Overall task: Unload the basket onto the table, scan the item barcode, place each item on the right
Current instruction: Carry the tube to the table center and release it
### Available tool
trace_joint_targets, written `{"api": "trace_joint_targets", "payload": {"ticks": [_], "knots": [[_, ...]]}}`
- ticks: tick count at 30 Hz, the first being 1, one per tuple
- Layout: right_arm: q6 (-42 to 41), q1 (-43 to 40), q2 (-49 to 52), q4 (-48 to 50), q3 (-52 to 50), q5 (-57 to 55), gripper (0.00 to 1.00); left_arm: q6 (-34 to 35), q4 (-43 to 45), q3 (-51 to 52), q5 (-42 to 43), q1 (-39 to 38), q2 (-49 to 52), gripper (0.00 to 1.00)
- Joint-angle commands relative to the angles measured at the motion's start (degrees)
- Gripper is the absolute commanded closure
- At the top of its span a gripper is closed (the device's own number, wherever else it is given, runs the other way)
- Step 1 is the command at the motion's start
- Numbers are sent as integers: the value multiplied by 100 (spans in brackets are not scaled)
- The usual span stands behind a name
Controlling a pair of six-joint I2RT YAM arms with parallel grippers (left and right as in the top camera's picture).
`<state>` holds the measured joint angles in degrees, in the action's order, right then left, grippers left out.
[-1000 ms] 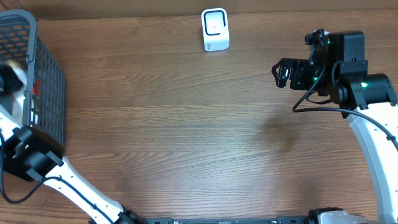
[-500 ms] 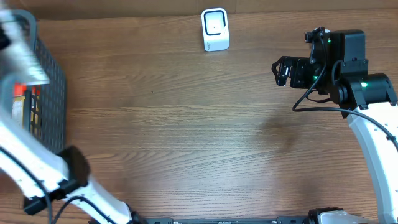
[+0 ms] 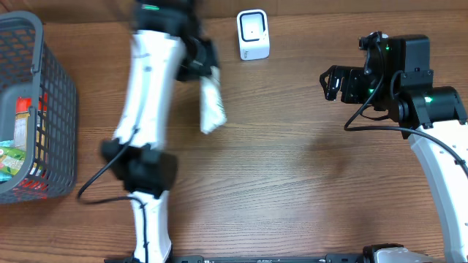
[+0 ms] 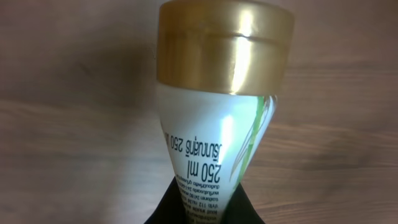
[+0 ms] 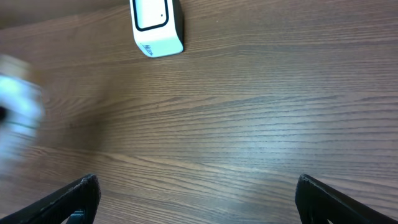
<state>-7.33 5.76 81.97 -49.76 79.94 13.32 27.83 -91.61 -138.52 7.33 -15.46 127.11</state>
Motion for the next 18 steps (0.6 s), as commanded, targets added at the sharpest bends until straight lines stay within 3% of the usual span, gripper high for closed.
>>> {"api": "trace_joint_targets", "payload": {"ticks": [1, 7, 14, 16, 18], "knots": [[-11, 24, -17, 22, 151, 24, 0, 1322, 319, 595, -280, -662, 315, 96], [-11, 24, 7, -7, 151, 26, 0, 1353, 1145, 1182, -341, -1460, 994, 96], [-11, 24, 109, -48, 151, 26, 0, 1139, 1143, 1276, -328, -1718, 1440, 96], [-11, 24, 153, -48, 151, 26, 0, 922, 1145, 1274, -278, -1718, 1440, 91], [-11, 24, 197, -46, 151, 26, 0, 636, 1152, 1266, -234, -1698, 1440, 78]]}}
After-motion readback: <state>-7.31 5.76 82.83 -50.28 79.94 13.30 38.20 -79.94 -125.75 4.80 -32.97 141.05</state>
